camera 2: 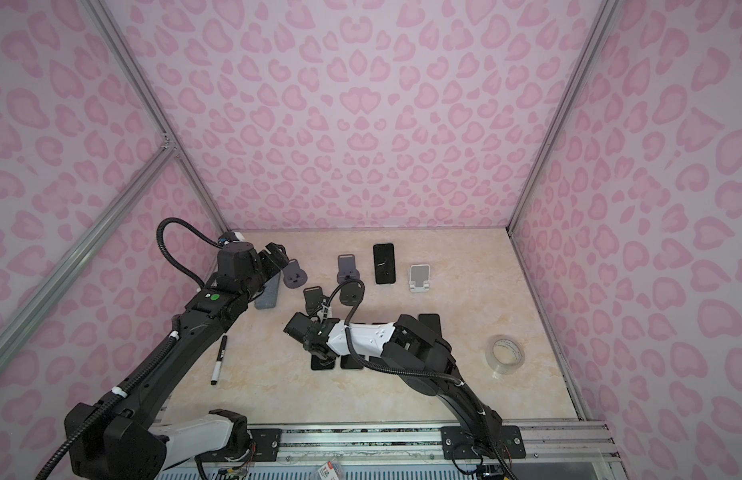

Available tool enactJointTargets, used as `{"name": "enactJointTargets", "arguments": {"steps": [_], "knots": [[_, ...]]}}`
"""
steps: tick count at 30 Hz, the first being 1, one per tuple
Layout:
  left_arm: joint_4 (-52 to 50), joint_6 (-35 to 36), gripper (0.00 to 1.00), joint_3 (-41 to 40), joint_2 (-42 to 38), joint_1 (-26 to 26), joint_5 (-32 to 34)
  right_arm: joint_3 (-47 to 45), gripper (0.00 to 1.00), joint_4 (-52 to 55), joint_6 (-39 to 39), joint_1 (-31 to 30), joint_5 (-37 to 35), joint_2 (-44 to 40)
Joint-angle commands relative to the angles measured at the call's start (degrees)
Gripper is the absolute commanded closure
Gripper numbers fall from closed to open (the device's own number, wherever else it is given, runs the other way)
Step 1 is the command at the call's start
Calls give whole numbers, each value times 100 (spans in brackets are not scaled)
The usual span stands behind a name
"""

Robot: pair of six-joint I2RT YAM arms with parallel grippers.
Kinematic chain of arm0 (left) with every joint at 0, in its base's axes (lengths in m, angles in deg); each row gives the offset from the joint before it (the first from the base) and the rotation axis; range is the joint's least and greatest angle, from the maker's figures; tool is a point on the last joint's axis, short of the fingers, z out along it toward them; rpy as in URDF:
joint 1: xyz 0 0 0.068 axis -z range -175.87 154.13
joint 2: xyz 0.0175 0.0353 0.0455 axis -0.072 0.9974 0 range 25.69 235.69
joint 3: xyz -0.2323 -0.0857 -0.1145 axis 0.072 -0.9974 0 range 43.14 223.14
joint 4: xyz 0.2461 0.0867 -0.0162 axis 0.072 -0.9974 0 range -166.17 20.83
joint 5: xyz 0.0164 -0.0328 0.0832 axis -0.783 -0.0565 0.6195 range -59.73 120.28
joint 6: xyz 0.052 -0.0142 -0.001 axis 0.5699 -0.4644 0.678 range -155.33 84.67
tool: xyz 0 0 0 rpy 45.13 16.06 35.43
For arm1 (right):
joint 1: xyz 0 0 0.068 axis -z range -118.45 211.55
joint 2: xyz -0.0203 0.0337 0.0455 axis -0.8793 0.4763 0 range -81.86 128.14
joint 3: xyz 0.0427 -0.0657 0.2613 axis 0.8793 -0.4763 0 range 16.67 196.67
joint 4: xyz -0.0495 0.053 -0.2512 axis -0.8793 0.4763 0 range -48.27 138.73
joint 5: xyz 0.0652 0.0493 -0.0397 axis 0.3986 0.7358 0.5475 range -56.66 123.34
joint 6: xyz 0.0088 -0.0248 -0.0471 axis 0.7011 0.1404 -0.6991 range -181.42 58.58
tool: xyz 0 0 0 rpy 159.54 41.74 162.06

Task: Remove the phone from the phone stand
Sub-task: Place the phone at the center of the table.

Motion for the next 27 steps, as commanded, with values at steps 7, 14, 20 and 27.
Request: {"name": "enactJointTargets", "arguments": {"steps": [7,14,20,27], "knots": [[165,-36,7,-18,23,-2,-117,19,23,222,51,-9,-167,171],[165,-67,6,-5,132,-6,-220,36,21,280,117,-7,-216,189],[188,-76,6,-17,119,-6,-220,28,21,263,115,10,-193,190],[215,-64,6,-21,146,-9,-307,20,21,193,-119,4,-149,-24]]}}
